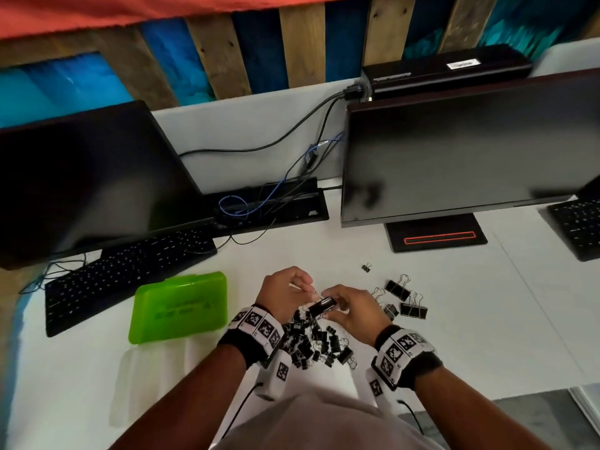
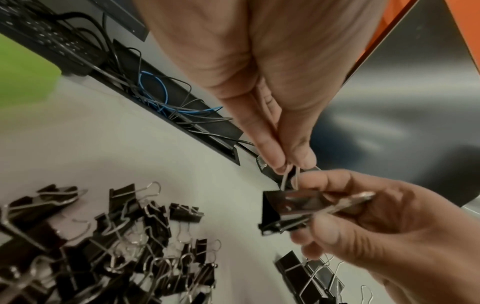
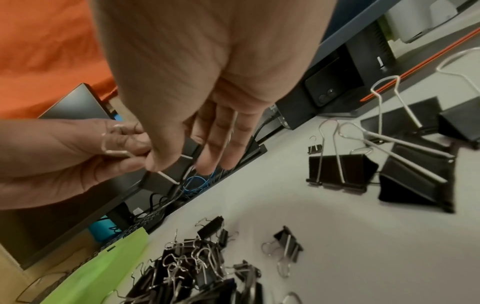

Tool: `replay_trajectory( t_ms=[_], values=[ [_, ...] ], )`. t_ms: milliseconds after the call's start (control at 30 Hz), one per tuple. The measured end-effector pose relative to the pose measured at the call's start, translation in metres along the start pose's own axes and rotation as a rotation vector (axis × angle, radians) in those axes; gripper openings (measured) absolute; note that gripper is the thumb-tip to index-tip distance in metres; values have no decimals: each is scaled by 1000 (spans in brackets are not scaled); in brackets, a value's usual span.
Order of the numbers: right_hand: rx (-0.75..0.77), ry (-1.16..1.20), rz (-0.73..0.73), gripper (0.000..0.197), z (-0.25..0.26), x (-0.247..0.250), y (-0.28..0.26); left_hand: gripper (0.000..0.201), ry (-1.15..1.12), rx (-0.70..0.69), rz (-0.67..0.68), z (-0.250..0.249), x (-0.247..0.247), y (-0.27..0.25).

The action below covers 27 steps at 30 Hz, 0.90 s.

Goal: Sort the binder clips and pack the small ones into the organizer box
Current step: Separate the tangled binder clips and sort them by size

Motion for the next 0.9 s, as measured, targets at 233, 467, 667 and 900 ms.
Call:
replay_trajectory(
  t_ms=[233,467,667,900],
  values=[
    [-86,-35,-63,31,-27,15,-29,24,377,66,-17,41,22,-4],
    [-109,-233,-71,26,-67,33,-66,77,668,98,215,90,-5,-39],
    [-89,-450,-181,26,-87,40,-85,57,668,0,128,96,-10,-40],
    [-153,-393,-325,26,-98,44,-85,38,622,-36,112,102,-6,-41]
  ],
)
Point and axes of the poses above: each hand's wrist, its own y-axis towards the middle knuckle, its own x-axis out of the back of the hand, z = x × y, the point moved 4 cm from there along y, towards the middle knuckle, and after that the axes turned 2 degrees about x, right-handed, at the moved point
